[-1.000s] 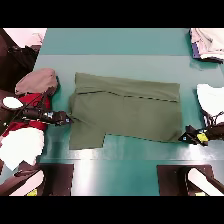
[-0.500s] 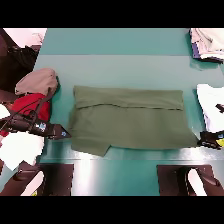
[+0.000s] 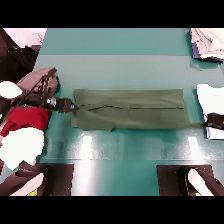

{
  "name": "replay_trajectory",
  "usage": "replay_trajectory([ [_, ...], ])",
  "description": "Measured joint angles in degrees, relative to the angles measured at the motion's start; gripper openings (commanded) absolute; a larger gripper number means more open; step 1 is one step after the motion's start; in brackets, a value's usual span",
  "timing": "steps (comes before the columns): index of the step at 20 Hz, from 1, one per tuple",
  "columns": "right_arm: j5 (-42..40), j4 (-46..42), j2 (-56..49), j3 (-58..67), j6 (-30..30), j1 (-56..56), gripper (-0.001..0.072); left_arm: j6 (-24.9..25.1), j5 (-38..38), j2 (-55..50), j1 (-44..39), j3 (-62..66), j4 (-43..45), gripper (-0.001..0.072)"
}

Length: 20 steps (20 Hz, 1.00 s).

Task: Fold the shirts.

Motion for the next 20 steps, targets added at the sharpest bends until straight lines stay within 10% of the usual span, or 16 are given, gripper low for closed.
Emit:
replay_trajectory([
  [14, -12.0, 3.0, -32.7, 21.7, 3.0, 10.4, 0.0018, 0.9, 19.2, -20.1, -0.3, 11.5, 0.1, 0.0031],
  [15, -13.1, 4.8, -34.4, 23.1, 3.3, 10.6, 0.0073, 0.9, 19.9, -20.3, -0.3, 11.6, 0.1, 0.0184],
  [16, -14.1, 6.6, -35.8, 24.3, 3.5, 10.6, 0.0343, 0.9, 20.7, -20.4, -0.3, 11.6, 0.1, 0.0526],
  [17, -15.3, 8.7, -37.1, 25.5, 3.6, 10.5, 0.0586, 0.9, 21.2, -20.5, -0.2, 11.7, 0.1, 0.0653],
  [20, -17.7, 15.5, -39.6, 28.6, 3.8, 9.0, 0.0595, 0.6, 21.6, -20.5, -0.2, 12.8, -0.2, 0.0618],
])
